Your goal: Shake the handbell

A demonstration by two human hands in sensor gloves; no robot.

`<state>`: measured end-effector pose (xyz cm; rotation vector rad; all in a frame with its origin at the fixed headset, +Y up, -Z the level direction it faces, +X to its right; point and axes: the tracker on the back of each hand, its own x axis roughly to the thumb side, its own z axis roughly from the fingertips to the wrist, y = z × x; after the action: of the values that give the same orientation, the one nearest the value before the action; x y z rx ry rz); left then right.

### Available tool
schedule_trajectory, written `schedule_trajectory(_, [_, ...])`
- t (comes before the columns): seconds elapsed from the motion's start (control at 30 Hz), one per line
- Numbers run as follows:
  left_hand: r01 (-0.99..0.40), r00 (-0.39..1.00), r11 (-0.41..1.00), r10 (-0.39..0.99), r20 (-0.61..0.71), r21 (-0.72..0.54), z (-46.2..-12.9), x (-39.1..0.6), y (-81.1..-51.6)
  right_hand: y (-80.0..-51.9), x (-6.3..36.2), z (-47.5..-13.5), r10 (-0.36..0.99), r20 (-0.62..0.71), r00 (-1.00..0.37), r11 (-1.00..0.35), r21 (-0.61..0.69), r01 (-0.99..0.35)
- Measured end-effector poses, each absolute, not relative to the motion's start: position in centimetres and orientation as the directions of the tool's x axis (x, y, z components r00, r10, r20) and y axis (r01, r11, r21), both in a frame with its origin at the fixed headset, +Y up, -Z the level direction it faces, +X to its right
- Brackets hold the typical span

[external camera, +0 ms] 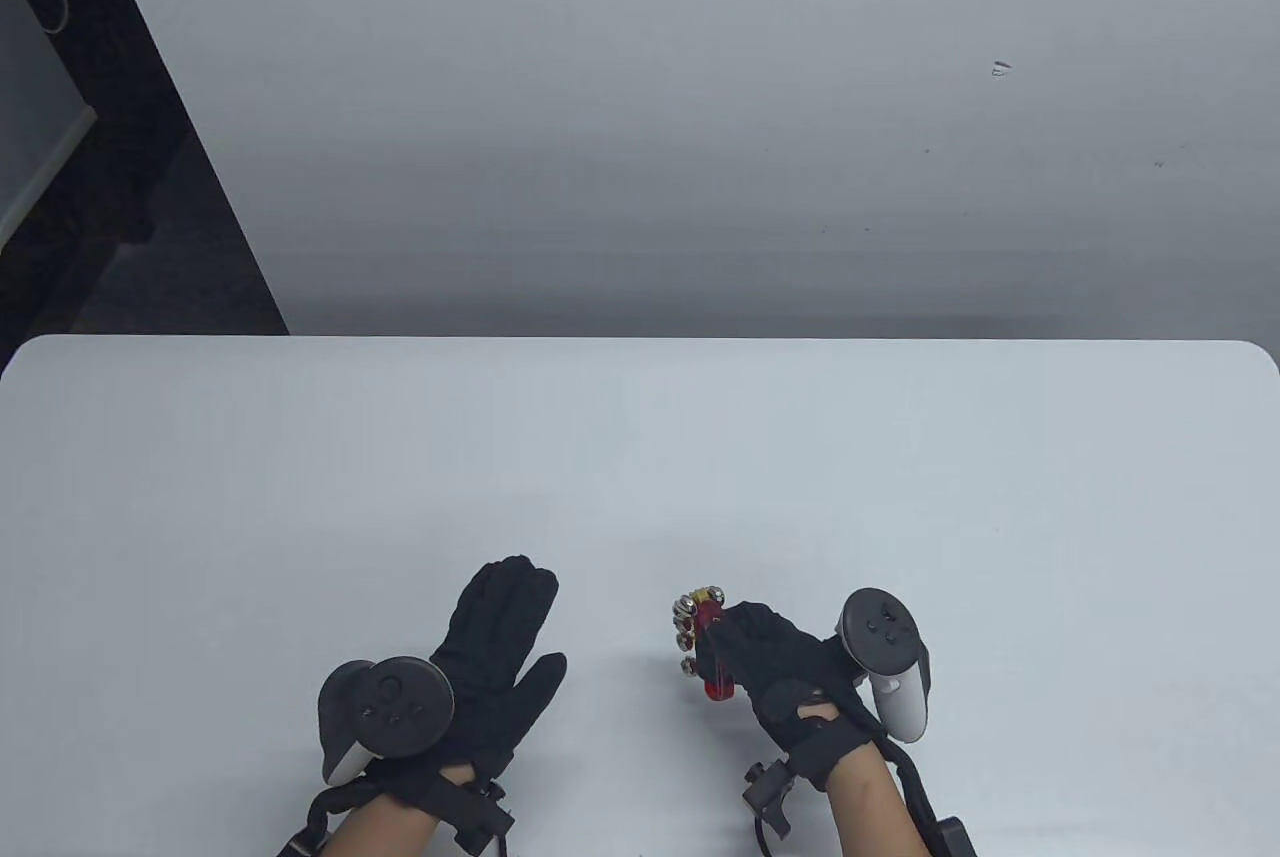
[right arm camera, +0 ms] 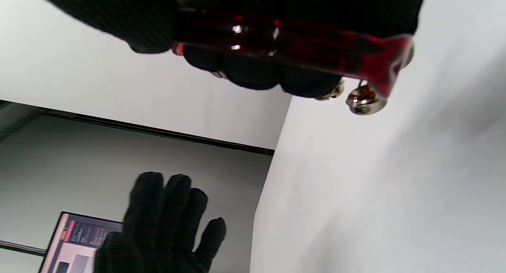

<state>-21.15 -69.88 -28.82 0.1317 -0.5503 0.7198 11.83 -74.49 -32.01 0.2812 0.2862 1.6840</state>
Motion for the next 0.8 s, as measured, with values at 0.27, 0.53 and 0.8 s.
schedule_trajectory(0.27, [-0.658, 0.619, 0.750, 0.593, 0.515, -0.072, -28.8, -21.3, -69.9, -70.4, 10.9, -30.6, 0.978, 0.205, -0.027, -0.106, 0.383, -0.918])
schedule_trajectory(0.53, [-0.652, 0.622, 0.754, 0.592, 0.513, -0.081, -28.8, -21.1, -70.1, -73.1, 11.2, -31.1, 0.991, 0.097, -0.095, -0.124, 0.362, -0.924])
schedule_trajectory(0.8, [-0.658, 0.619, 0.749, 0.598, 0.508, -0.079, -28.9, -21.2, -70.1, -74.6, 11.5, -31.7, 0.993, 0.022, -0.119, -0.119, 0.368, -0.922])
